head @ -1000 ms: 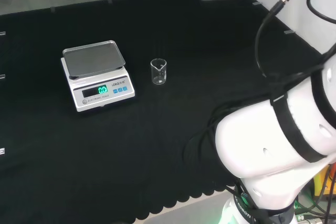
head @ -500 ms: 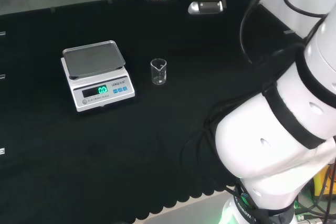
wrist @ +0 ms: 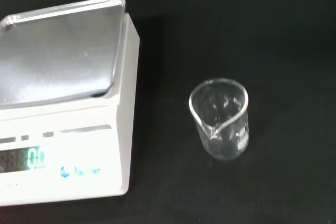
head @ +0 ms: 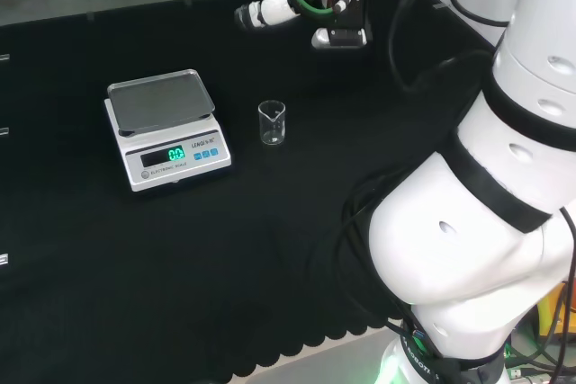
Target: Pick up the beaker.
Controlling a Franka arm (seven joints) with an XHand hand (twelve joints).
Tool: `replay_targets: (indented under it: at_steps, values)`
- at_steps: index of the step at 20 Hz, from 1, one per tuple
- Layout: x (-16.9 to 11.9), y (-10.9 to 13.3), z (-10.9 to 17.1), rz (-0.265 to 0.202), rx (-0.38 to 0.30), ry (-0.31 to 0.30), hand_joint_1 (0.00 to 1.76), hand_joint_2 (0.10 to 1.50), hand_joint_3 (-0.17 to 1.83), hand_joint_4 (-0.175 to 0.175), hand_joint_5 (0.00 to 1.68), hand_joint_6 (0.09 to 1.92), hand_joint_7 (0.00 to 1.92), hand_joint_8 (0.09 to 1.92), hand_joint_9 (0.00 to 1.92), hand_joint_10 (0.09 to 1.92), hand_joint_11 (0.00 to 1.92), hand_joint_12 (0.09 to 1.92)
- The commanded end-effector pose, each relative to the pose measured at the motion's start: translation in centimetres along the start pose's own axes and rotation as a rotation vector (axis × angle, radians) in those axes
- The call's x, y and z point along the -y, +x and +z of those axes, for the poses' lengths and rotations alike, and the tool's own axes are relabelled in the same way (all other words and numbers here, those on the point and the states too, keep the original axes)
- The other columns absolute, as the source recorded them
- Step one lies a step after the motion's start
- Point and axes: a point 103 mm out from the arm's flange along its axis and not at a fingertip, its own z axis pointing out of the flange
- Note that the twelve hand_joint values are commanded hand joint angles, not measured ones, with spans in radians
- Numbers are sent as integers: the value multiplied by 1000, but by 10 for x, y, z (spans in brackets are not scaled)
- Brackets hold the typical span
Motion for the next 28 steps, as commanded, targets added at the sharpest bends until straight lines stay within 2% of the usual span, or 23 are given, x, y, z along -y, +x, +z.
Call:
replay_targets:
  at_steps: [1, 9, 28]
  values:
    - [-21, -6, 22, -9, -37, 23, 208, 857, 129, -50, 119, 87, 0, 742, 0, 903, 137, 1473]
    - [-37, -11, 55, -10, -72, 79, 227, 862, 128, -59, 147, 87, 0, 740, 0, 902, 132, 1471]
    - [-58, -23, 106, 9, -111, 159, 256, 864, 123, -66, 169, 87, 0, 733, 0, 888, 123, 1472]
